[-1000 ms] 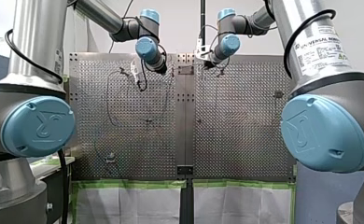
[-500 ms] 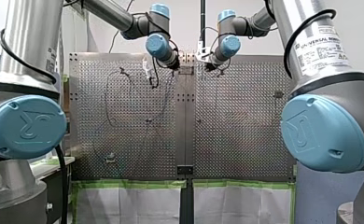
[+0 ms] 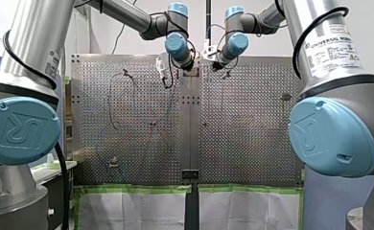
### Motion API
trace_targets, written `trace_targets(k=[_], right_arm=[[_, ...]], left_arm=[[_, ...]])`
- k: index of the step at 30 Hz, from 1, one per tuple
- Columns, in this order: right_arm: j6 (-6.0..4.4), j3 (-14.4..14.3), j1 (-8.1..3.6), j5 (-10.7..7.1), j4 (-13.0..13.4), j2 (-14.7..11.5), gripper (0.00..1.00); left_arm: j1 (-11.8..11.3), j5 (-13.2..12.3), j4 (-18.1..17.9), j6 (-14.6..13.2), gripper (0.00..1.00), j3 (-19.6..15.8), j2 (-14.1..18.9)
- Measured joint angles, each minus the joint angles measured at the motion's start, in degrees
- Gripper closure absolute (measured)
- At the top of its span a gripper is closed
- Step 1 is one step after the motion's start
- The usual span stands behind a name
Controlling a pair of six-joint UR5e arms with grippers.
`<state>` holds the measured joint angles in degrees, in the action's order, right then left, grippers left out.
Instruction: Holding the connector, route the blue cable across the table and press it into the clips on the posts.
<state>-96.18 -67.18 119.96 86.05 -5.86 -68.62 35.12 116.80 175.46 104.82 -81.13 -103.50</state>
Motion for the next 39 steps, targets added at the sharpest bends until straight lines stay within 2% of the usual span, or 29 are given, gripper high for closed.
trace_targets(k=[5,13,27,31,36,37,38,39], right_arm=[[0.15,-0.57,-0.02,0.00,-0.01,-0.22,1.00],[0.26,-0.64,-0.11,0.00,0.05,-0.33,1.00],[0.34,-0.66,-0.26,0.00,0.16,-0.33,1.00],[0.35,-0.66,-0.30,0.00,0.19,-0.31,1.00],[0.36,-0.66,-0.43,0.00,0.23,-0.27,1.00],[0.36,-0.67,-0.46,0.00,0.24,-0.27,1.00],[0.36,-0.68,-0.49,0.00,0.24,-0.26,1.00],[0.36,-0.69,-0.51,0.00,0.24,-0.26,1.00]], left_arm=[[-0.38,0.65,1.39,-0.65,0.00,2.40,-2.16],[-1.08,0.79,-0.37,-0.82,0.00,6.46,-5.42],[-1.48,1.04,-0.20,-1.07,0.00,14.11,-12.67],[-1.71,1.27,-0.56,-1.05,0.00,15.28,-14.27],[-1.60,2.59,-0.02,-1.09,0.00,15.56,-14.77],[-1.55,2.81,0.06,-1.10,0.24,15.56,-14.79],[-1.49,3.00,0.12,-1.10,0.38,15.57,-14.80],[-1.41,3.26,0.20,-1.11,0.38,15.57,-14.80]])
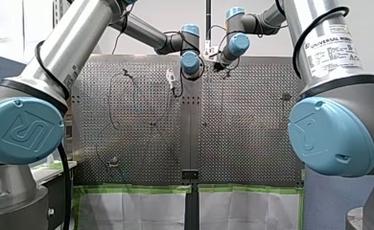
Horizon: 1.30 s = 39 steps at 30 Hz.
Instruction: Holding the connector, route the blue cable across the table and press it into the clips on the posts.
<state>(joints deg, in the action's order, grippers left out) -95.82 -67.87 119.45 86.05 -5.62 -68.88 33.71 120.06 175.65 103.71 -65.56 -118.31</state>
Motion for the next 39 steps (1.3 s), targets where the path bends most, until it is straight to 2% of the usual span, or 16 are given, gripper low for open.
trace_targets(k=[1,2,4,5,11,16,22,28,32,39], right_arm=[[0.01,0.00,-0.01,0.00,0.00,0.00,1.00],[0.00,0.02,-0.02,0.00,0.00,0.00,1.00],[0.00,0.02,-0.02,0.00,0.00,0.00,1.00],[0.00,0.01,-0.03,0.00,0.00,-0.01,1.00],[0.00,-0.01,0.01,0.00,0.00,0.00,1.00],[-0.05,-0.16,0.17,0.00,0.00,0.05,1.00],[-0.05,-1.14,0.29,0.07,0.05,0.09,1.00],[-0.03,-3.40,0.08,0.16,0.42,0.23,1.00],[-0.06,-5.52,-0.02,0.03,1.73,0.48,1.00],[-0.05,-9.49,-0.11,-0.03,3.24,1.17,1.00]], left_arm=[[0.07,0.17,0.04,0.00,0.61,0.00,0.00],[0.14,0.32,0.05,0.00,0.67,0.01,0.01],[0.29,0.56,0.06,-0.01,0.67,0.01,0.01],[0.34,0.68,0.08,-0.01,1.00,0.02,0.02],[0.66,2.03,0.56,0.00,1.00,0.02,0.03],[1.13,4.26,2.32,0.05,1.00,-0.30,0.05],[1.99,6.04,2.60,0.08,1.00,-3.02,0.46],[2.78,6.23,0.15,0.18,1.00,-6.08,1.46],[2.92,5.97,-1.78,0.26,1.00,-8.06,1.55],[2.15,3.62,-5.33,0.16,1.00,-11.61,1.40]])
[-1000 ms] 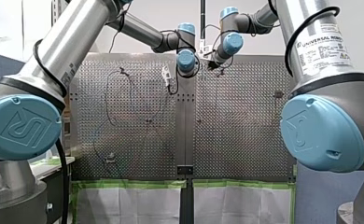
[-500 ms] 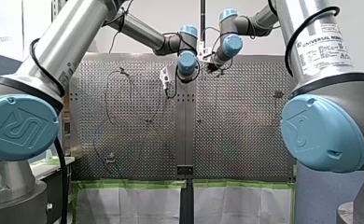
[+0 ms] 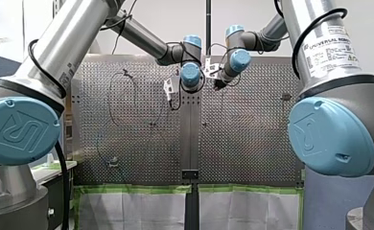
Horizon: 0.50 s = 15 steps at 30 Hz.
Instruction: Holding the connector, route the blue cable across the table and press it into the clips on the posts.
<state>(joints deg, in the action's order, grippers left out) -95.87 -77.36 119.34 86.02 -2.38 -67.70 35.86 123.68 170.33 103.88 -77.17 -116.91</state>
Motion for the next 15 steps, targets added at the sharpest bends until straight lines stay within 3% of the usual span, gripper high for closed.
trace_targets(k=[9,15], right_arm=[[-0.38,-5.06,-0.49,0.01,4.60,0.47,1.00],[0.61,-8.34,-0.69,-0.15,6.13,0.56,1.00]], left_arm=[[-1.44,-4.71,-4.81,-0.14,1.00,-4.83,-3.18],[-1.91,-6.70,-8.12,0.08,1.00,-8.16,-5.73]])
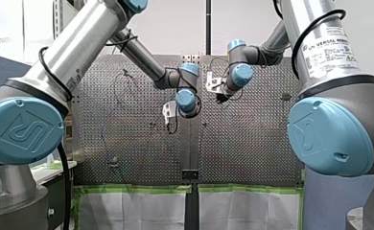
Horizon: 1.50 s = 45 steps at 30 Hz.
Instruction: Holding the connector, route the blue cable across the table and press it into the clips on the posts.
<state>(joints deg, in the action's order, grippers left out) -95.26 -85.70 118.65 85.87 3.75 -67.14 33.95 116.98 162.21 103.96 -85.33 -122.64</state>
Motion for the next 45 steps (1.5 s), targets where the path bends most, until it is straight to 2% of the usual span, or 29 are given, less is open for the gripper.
trace_targets(k=[6,14,21,25,32,40,45], right_arm=[[1.92,-3.06,-0.57,-0.25,0.19,0.10,1.00],[3.11,-6.53,-0.95,-0.99,0.19,1.97,1.00],[2.88,-7.22,-1.46,-1.12,0.43,2.54,1.00],[2.30,-7.24,-1.91,-2.15,1.56,3.18,1.00],[1.93,-7.13,-2.93,-3.62,2.87,5.32,1.00],[1.86,-6.60,-4.13,-5.37,3.33,5.55,1.00],[1.20,-6.39,-4.98,-6.44,4.25,5.69,1.00]], left_arm=[[-0.22,-1.18,-3.41,0.14,1.00,-3.41,-0.41],[-0.62,-3.19,-7.78,0.32,1.00,-7.70,-0.43],[-0.77,-6.01,-11.76,1.10,1.00,-8.66,-0.44],[-1.01,-7.49,-13.09,2.01,1.00,-7.87,-0.50],[-1.60,-9.15,-12.12,2.69,1.00,-5.97,-1.90],[-2.13,-9.46,-12.20,3.23,1.00,-4.38,-4.40],[-3.25,-10.54,-12.36,3.50,1.00,-2.85,-4.57]])
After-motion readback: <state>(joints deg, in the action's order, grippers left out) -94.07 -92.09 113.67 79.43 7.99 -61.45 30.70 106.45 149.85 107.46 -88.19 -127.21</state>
